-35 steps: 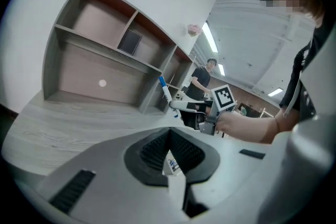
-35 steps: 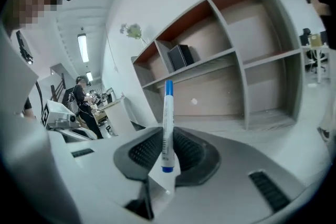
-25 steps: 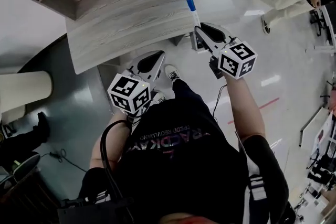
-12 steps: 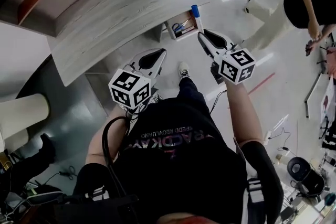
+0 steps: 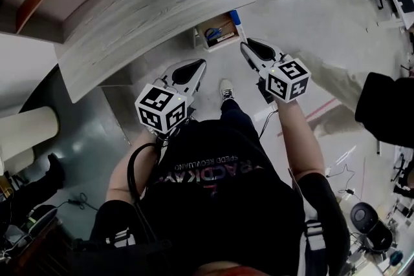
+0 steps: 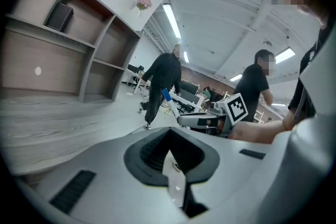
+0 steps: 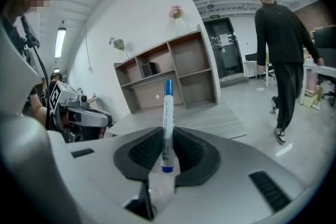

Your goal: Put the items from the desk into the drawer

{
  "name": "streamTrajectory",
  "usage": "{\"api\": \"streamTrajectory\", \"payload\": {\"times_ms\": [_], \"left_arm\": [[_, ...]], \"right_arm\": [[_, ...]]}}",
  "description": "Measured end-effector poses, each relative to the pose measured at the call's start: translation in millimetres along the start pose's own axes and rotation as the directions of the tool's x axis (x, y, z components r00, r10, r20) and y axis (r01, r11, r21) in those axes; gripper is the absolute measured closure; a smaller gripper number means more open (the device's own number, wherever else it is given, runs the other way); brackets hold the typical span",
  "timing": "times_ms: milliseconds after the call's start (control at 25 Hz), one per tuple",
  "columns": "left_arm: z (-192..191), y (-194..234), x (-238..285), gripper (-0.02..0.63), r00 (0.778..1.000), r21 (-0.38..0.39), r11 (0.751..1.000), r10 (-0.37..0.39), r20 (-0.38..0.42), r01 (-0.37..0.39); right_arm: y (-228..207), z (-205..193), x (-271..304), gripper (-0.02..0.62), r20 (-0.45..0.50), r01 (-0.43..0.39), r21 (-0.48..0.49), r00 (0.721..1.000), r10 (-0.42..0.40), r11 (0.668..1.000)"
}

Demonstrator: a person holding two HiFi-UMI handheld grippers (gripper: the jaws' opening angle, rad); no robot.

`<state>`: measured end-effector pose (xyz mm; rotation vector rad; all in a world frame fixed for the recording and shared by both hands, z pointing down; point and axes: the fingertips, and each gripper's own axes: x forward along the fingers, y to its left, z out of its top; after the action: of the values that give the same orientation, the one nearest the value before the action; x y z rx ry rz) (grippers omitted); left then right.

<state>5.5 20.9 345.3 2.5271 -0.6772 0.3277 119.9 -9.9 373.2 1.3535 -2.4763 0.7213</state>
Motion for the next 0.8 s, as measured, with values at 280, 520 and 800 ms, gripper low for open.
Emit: {"api": "streamTrajectory", "payload": {"times_ms": [280,520,800], "left_arm": [[-10,2,32,0.595,0.997,-0.058,0.995,0.074,-0.037,-0.076],[-26,7,62,0.595,0.99,-0.085,0.989,0.118,-0.073,-0.124],[-49,21,86,0.595,0.981,-0.138,0.975,0.158,-0.11,-0.172]], "right_arm": [[-31,-19,23,0.515,-0.089,-0.08,-0.021,0.993,0.078,0.997],[-55,-40,47,0.516,-0.173,-0.145,-0.021,0.975,0.139,0.989],[-75,-74,81,0.515,-0.315,-0.201,-0.136,0.937,0.15,0.97]]}}
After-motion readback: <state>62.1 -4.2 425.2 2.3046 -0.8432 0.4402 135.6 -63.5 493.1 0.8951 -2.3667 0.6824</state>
